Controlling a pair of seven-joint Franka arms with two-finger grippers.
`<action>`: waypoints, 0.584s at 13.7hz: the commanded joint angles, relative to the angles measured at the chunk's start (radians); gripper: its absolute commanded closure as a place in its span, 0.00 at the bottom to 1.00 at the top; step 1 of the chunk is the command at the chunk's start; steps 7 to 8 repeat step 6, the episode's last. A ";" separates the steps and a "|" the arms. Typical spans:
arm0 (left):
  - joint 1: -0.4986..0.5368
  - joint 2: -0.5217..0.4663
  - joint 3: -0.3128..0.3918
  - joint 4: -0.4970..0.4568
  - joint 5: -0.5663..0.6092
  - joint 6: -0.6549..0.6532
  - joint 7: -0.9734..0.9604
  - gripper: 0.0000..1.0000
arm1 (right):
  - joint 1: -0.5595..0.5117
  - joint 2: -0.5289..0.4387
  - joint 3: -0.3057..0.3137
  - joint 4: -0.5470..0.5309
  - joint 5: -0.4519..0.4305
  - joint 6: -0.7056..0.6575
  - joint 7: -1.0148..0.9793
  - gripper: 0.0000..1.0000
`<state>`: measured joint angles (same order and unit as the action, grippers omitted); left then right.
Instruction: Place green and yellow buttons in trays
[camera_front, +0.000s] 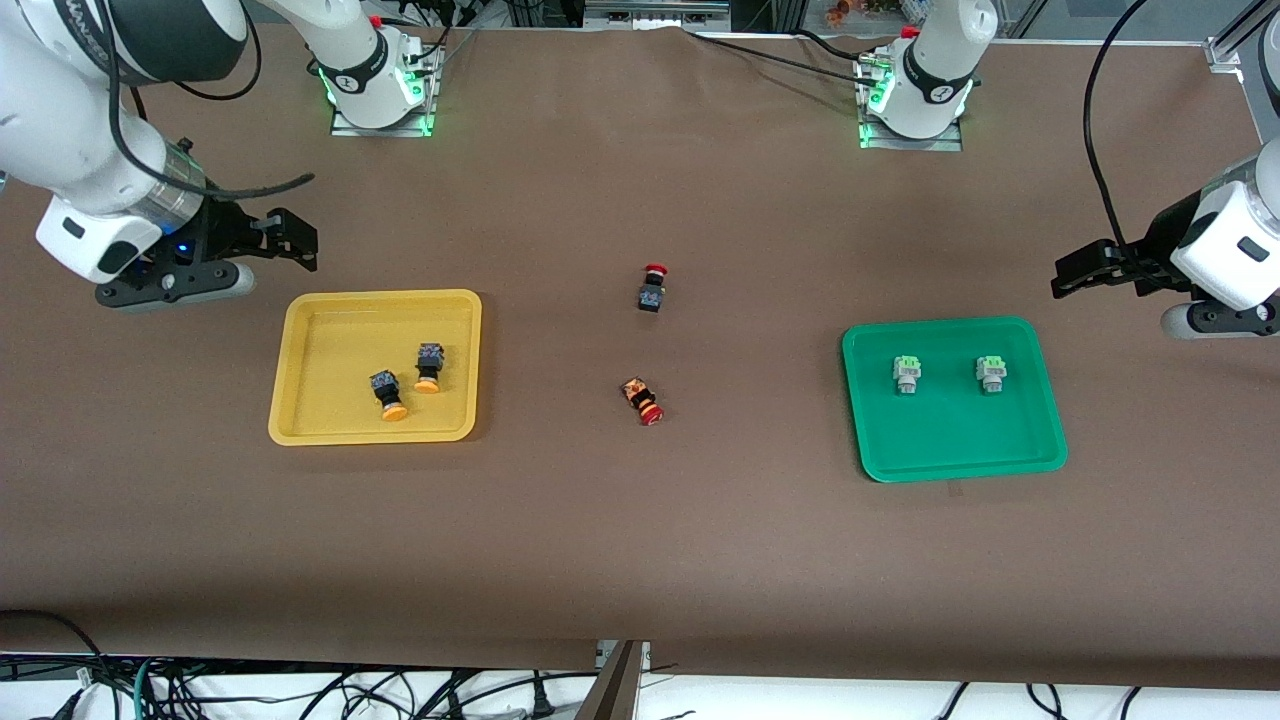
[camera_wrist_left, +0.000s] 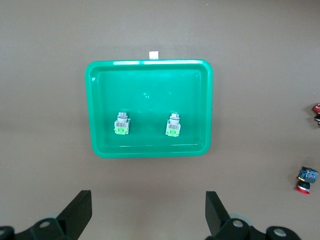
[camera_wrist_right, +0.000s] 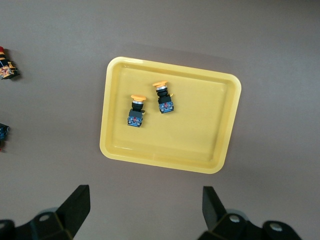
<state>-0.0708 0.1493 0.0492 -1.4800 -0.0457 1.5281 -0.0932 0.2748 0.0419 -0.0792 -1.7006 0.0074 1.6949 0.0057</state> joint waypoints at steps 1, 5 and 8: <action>-0.007 0.018 0.000 0.038 0.014 -0.014 0.003 0.00 | -0.116 -0.011 0.125 -0.007 -0.023 -0.011 0.013 0.01; -0.010 0.018 0.000 0.040 0.004 -0.014 -0.003 0.00 | -0.132 -0.013 0.127 0.013 -0.010 -0.024 0.008 0.01; -0.010 0.019 -0.002 0.040 0.003 -0.014 -0.003 0.00 | -0.132 -0.013 0.119 0.019 -0.012 -0.031 0.007 0.01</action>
